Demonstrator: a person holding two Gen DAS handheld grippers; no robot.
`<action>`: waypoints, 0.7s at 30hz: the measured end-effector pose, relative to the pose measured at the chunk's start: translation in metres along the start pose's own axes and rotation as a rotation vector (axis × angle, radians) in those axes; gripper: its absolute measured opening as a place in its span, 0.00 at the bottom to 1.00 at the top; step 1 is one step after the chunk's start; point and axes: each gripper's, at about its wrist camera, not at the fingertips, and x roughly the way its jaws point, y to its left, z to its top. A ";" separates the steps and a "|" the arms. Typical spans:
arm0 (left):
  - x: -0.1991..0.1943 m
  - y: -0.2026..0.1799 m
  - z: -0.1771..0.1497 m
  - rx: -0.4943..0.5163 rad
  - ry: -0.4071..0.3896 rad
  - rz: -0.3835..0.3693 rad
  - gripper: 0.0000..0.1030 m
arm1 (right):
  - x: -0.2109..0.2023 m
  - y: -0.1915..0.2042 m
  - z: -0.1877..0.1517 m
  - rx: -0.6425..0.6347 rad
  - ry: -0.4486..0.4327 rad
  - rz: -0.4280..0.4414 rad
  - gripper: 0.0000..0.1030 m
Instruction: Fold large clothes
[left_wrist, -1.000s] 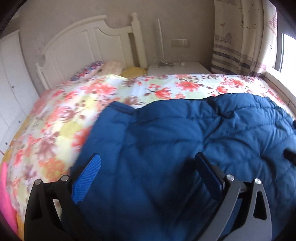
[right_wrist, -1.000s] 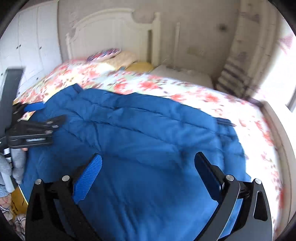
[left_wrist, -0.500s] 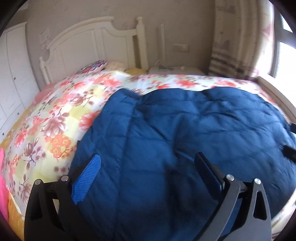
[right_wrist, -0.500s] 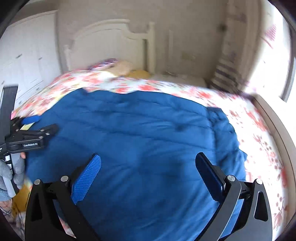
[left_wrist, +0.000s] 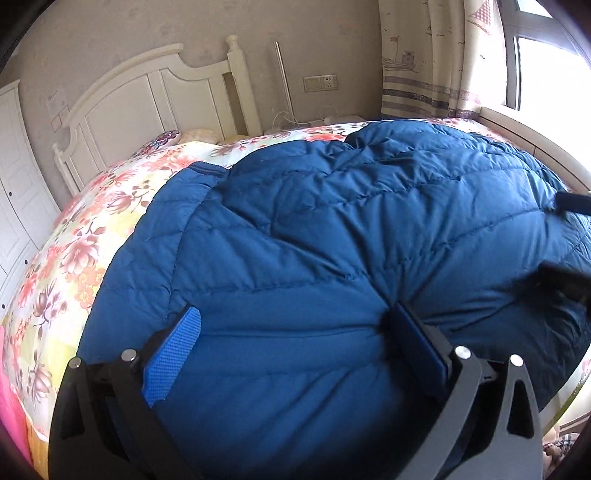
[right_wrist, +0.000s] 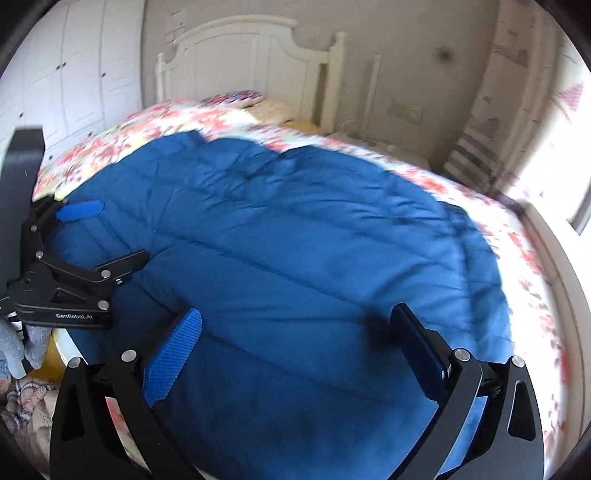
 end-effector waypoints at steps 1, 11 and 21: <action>0.000 0.000 0.000 -0.001 -0.001 -0.002 0.98 | -0.003 -0.009 -0.004 0.012 -0.001 -0.015 0.95; 0.001 0.000 -0.001 0.002 -0.001 -0.001 0.98 | -0.023 -0.048 -0.030 0.144 -0.042 -0.005 0.95; -0.011 0.009 -0.002 -0.019 0.013 -0.013 0.98 | -0.014 -0.058 -0.054 0.157 -0.011 0.035 0.95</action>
